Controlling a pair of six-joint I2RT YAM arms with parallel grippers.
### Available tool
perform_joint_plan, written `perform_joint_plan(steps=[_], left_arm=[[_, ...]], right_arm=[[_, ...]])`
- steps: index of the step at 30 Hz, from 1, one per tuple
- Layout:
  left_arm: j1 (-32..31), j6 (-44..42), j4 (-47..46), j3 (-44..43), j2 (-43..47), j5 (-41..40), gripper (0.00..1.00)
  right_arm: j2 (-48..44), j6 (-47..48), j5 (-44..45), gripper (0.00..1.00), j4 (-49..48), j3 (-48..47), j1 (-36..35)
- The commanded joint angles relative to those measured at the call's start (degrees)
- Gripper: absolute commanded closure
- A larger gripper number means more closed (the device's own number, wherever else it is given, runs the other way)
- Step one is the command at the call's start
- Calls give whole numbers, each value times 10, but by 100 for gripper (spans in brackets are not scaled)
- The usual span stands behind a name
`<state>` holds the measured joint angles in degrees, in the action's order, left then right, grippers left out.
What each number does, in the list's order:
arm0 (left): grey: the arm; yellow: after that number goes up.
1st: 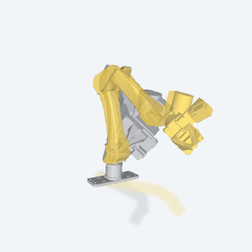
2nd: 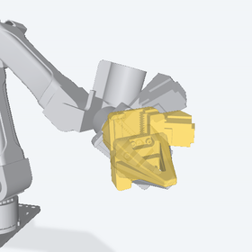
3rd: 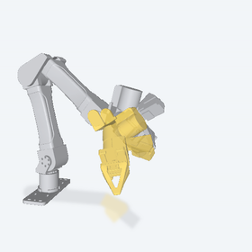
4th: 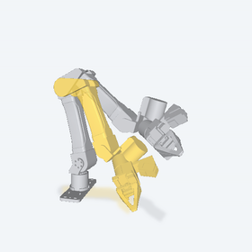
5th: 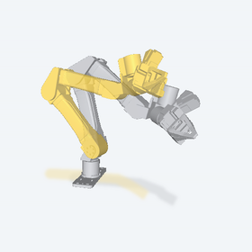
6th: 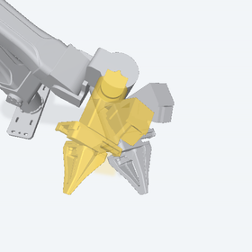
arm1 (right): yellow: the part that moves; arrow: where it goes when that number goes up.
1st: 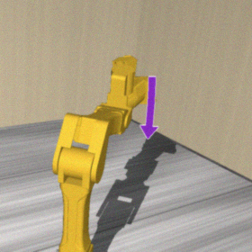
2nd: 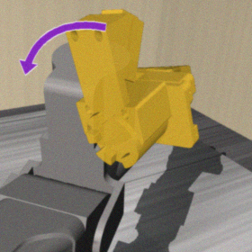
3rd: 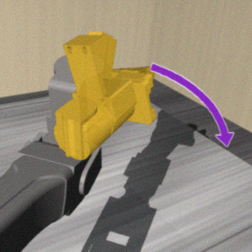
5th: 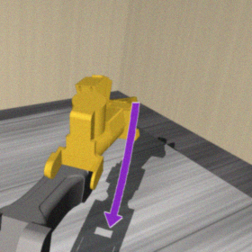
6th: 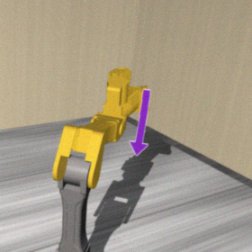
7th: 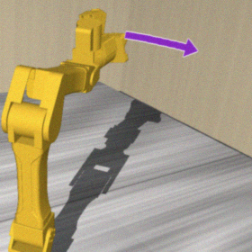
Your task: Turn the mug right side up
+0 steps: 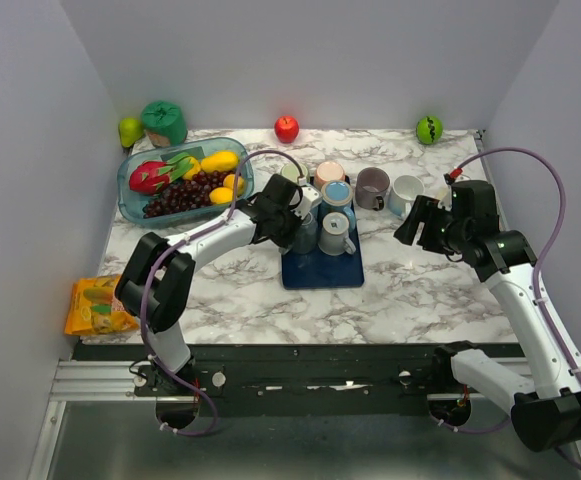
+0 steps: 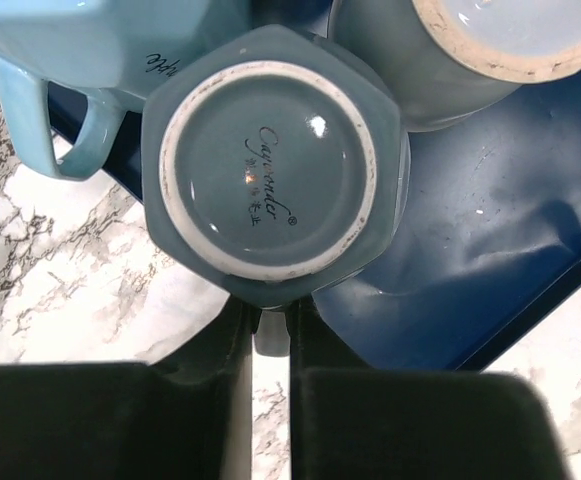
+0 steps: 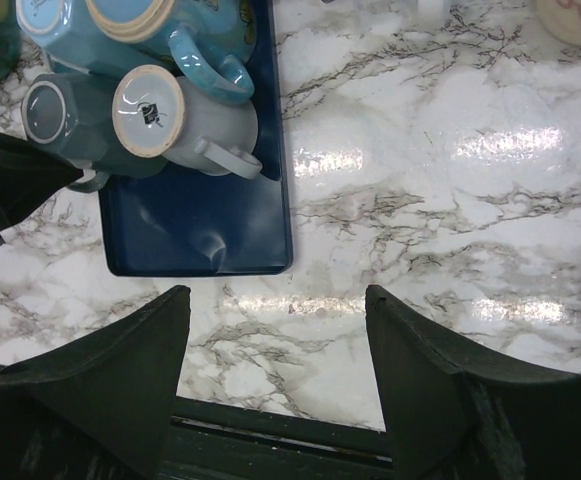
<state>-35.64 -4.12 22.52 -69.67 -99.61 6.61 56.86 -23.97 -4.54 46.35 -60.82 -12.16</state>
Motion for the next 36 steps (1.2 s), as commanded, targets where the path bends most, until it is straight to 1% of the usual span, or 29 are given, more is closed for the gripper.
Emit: perform_joint_plan(steps=[1,5,8,13,19,20,22,23,24,26,27,29,31,33,36], left_arm=[[-6,-9,2,-16,-10,-17,100],[-9,-2,-5,-8,-3,-15,100],[-10,11,-15,5,18,-6,100],[-16,39,-21,26,78,19,100],[-32,93,-22,49,179,21,100],[-36,113,-24,48,194,31,100],[-40,139,-33,47,242,39,100],[-43,167,-47,45,259,45,100],[-49,183,-57,44,290,59,100],[-55,231,-98,38,320,81,100],[-65,246,-113,37,345,88,100],[-79,278,-149,22,365,86,100],[-95,302,-183,15,388,77,100],[-106,343,-248,11,404,72,100],[-128,389,-321,2,406,66,100]], right_arm=[[-10,-1,12,23,1,3,-1],[-11,-1,8,23,4,1,-2],[-17,1,-5,23,5,0,-1],[-33,7,-46,20,-1,5,-2],[-76,17,-151,17,-48,22,-2],[-82,17,-192,16,-60,32,-1],[-100,12,-235,15,-101,44,-2],[-106,1,-277,15,-116,54,-3],[-111,-6,-296,15,-151,61,-4],[-126,-36,-345,15,-192,71,-9],[-129,-48,-357,15,-233,81,-13],[-141,-80,-385,14,-275,88,-28],[-148,-98,-398,14,-331,90,-37],[-151,-119,-415,14,-373,87,-51],[-143,-129,-413,13,-400,62,-77]])
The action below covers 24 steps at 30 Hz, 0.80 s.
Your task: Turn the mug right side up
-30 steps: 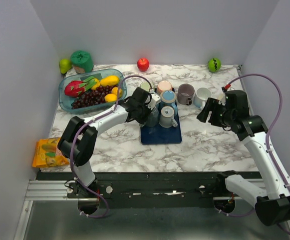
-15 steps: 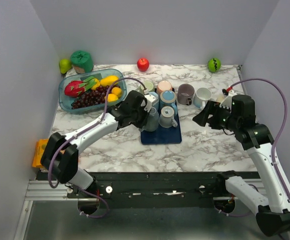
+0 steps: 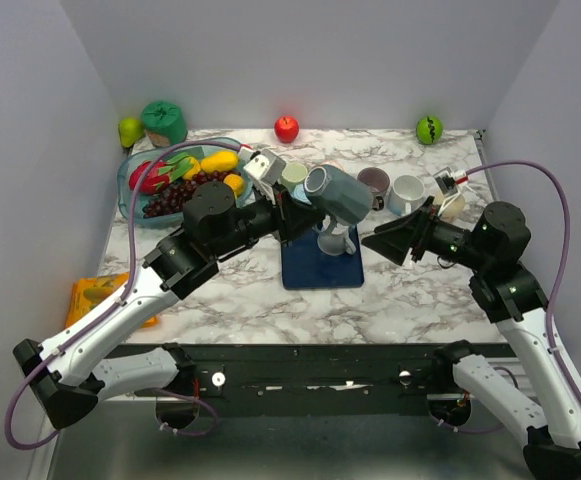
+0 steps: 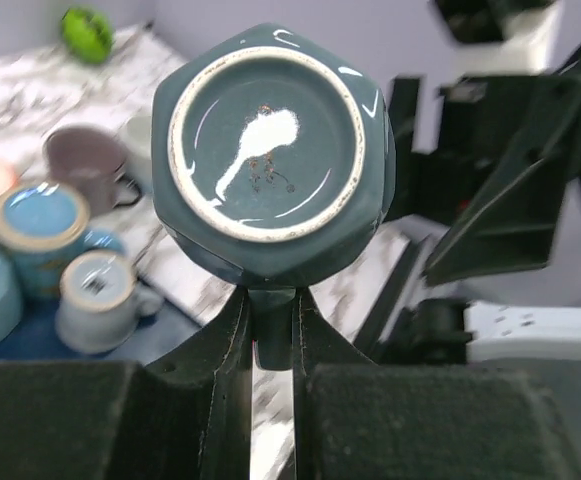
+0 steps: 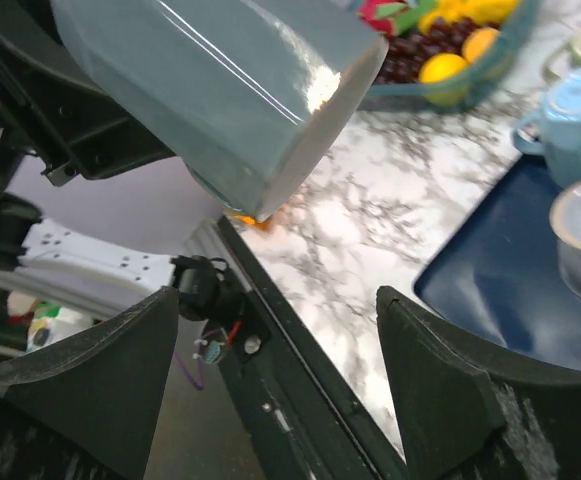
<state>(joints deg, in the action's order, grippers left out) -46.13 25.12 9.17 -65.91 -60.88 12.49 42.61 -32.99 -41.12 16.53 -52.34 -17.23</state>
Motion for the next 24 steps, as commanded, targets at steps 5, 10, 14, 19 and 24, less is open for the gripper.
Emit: perform_joint_plan(steps=[5,10,14,19,24], left_arm=[[-63,137,-280,-47,12,-31,100],[-87,156,-343,-49,0,-43,100],[-105,159,-378,-55,-10,-53,100],[-116,157,-395,-55,-16,-55,100],[-123,157,-417,-44,-17,-50,100]], right_arm=[[19,-65,-10,13,-152,-66,-81],[32,-118,41,13,-267,-61,-119],[38,-145,82,15,-306,-61,-140],[30,-165,124,23,-352,-47,-149],[14,-185,170,44,-391,-19,-151]])
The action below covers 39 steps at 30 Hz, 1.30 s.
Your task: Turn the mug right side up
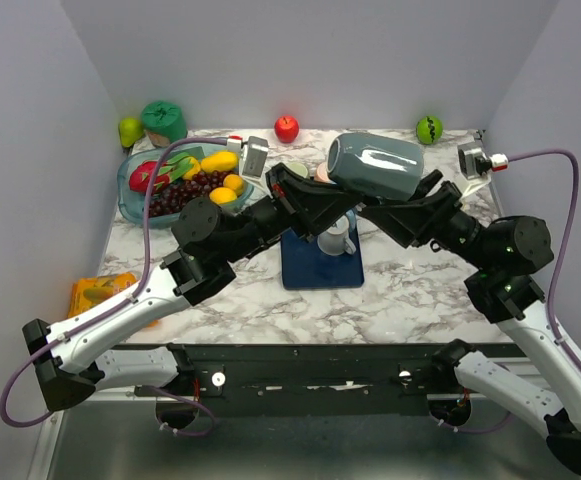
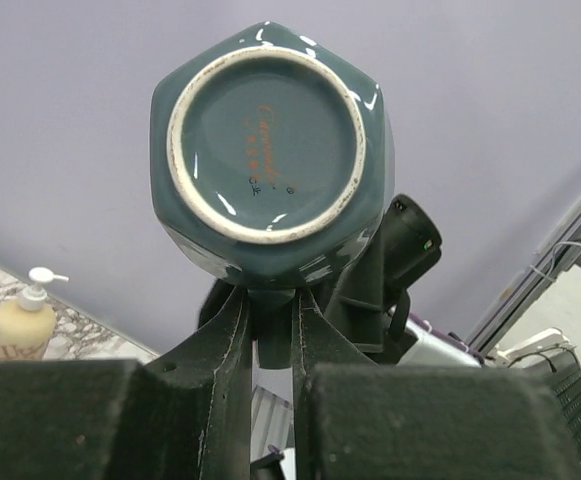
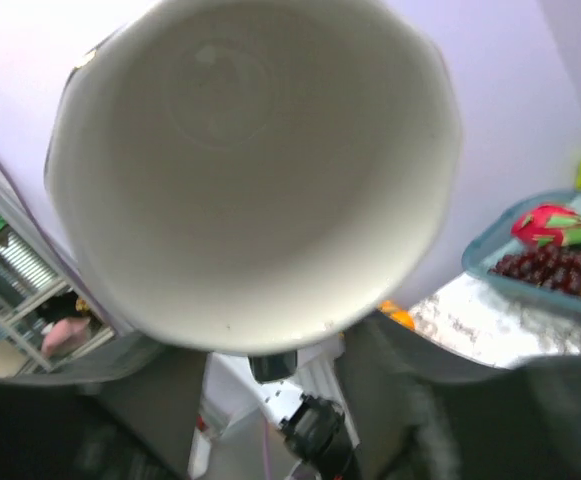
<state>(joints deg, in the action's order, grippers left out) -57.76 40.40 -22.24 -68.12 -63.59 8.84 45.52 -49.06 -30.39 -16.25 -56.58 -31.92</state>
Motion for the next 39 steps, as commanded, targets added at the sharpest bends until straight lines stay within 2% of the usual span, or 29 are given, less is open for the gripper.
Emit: perform_joint_plan(steps=[1,3,4,6,7,9,10,12,13,16,20,21,27,31,39], left_arm=[[-7,4,-102,-22,11,-14,100],[-8,5,-104,-21,8,-12,100],[-8,5,-103,-22,8,-12,100],[-8,4,-98,-24,8,-8,100],[-8,3,-95,-25,8,-8,100],[-8,-1,-81,-28,7,-6,96],[-9,-3,-76,-29,8,-7,70],[-9,-9,-64,-21,12,-11,44],[-8,-15,-60,-18,15,-14,24],[-9,-41,-10,-10,32,-35,1],[-8,-94,111,3,59,-82,1],[-8,-102,133,7,71,-84,1],[-8,-146,303,4,88,-209,1],[-8,-159,373,-8,76,-251,1],[-8,-166,432,-22,51,-271,1]], right_arm=[[-17,-24,65,56,-64,26,-4],[-16,-20,67,64,-55,22,-4],[-14,-18,67,73,-51,18,-4],[-12,-14,69,83,-38,11,-4],[-11,-12,71,94,-34,9,-4],[-13,-6,85,99,-14,2,-3],[-15,-3,91,99,-5,-1,-4],[-20,18,111,99,36,-12,-4],[-22,26,121,99,54,-27,-5],[-37,63,174,99,128,-56,-4],[-41,138,277,99,277,-120,-5],[-38,150,331,99,346,-134,-3],[11,213,526,99,586,-196,-4],[38,222,575,99,653,-173,-4],[100,223,575,99,641,-90,-4]])
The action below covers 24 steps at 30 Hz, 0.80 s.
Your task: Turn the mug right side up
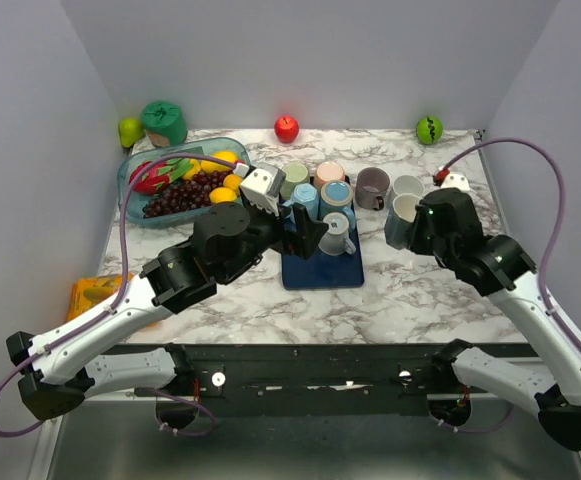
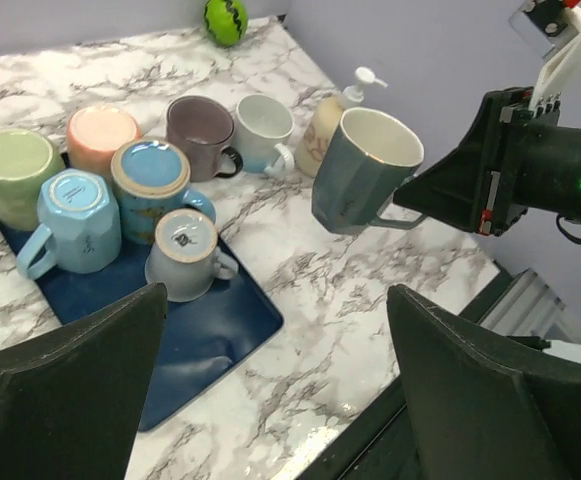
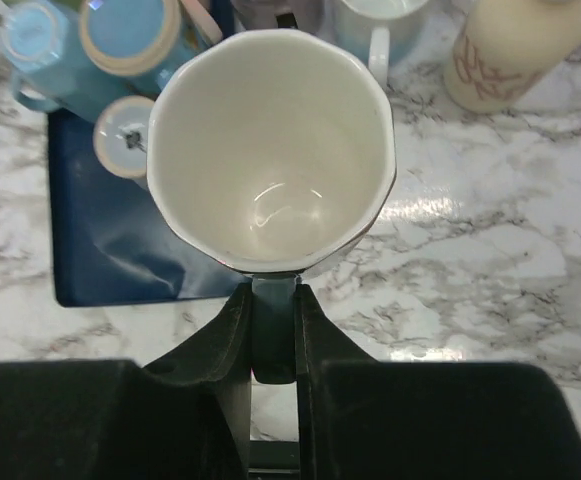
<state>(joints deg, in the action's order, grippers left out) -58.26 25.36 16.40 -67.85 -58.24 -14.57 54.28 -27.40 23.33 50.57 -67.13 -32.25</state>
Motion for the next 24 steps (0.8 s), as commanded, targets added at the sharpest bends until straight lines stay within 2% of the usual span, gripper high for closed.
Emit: perform_joint_plan(steps=[1,14,24], left_arm=[[-3,-15,47,-25,-4,-37,1],[-3,-24,71,-24,4,-49,1],[-3,-35,83,-26,-4,-52,1]], right_arm=[[19,6,35,99,-34,24,-1],[80,9,39,99,-158,119,-1],[133,43,87,99,-306,174,1]])
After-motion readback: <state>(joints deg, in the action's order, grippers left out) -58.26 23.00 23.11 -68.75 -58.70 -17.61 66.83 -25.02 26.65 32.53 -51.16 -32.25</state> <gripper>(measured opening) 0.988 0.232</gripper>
